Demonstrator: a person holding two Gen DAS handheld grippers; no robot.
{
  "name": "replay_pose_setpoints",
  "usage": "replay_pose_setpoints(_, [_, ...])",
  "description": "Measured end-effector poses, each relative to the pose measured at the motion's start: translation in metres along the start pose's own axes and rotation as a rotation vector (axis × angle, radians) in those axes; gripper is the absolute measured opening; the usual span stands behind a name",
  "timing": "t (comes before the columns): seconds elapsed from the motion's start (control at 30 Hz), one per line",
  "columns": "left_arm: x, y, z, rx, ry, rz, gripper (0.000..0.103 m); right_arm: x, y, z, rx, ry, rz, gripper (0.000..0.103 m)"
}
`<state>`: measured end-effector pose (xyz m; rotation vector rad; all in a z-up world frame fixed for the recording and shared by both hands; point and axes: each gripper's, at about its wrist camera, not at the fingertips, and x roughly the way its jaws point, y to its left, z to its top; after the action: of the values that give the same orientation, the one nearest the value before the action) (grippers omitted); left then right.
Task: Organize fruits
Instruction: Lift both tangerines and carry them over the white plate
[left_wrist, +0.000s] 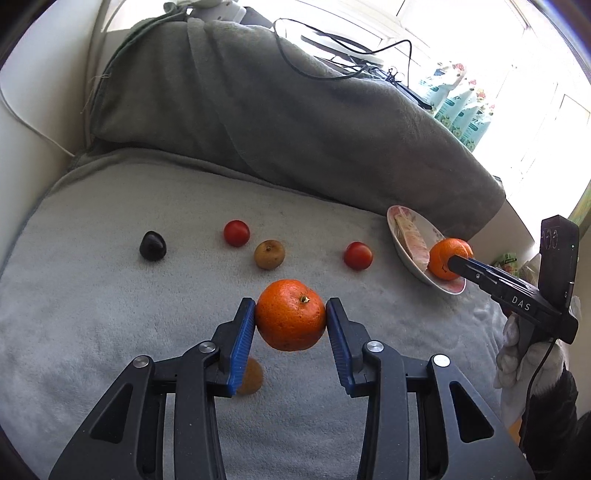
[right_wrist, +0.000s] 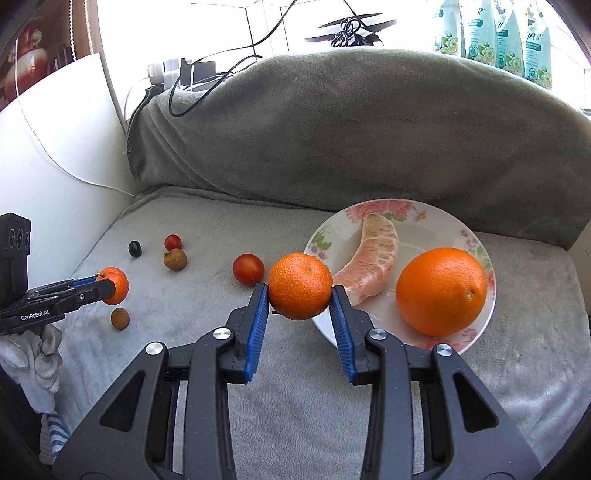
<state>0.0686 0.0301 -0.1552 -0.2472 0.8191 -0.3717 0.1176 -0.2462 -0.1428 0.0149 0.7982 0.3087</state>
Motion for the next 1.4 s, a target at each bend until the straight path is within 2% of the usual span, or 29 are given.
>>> replay_pose_setpoints(0.4, [0.025,-0.065,0.019,0.109,0.006,-0.091,0.038,-0.024,-0.045,0.020,0.044,-0.041,-0.052,0.035])
replay_pose_setpoints(0.8, [0.055,-0.129,0.028,0.205,0.034,-0.176,0.038,-0.012,-0.072,0.033,0.064,-0.012,-0.068,0.036])
replay_pose_setpoints(1.03, [0.078,-0.158,0.029,0.256,0.065,-0.191,0.038,-0.002,-0.081,0.042,0.056,0.011,-0.069,0.035])
replay_pose_setpoints(1.4, [0.107,-0.179,0.029,0.281,0.106,-0.178,0.038,0.014,-0.101,0.051,0.091,0.039,-0.044,0.036])
